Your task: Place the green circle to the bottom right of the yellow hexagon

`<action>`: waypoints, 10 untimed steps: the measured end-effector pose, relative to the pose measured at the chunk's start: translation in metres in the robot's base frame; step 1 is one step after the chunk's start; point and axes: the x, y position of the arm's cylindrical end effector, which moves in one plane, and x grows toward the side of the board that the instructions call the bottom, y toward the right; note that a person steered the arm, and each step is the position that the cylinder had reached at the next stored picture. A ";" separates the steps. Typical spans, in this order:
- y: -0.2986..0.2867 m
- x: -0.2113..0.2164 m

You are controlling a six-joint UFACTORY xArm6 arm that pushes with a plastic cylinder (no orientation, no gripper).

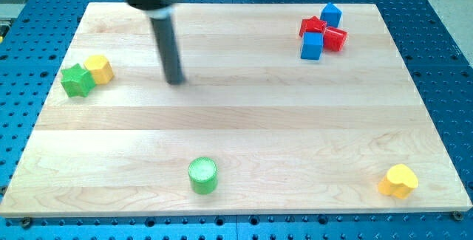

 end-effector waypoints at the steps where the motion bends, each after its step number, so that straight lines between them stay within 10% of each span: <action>1: 0.090 0.065; 3: 0.056 0.195; 5: -0.006 0.139; 8: 0.084 0.072; 10: -0.021 0.105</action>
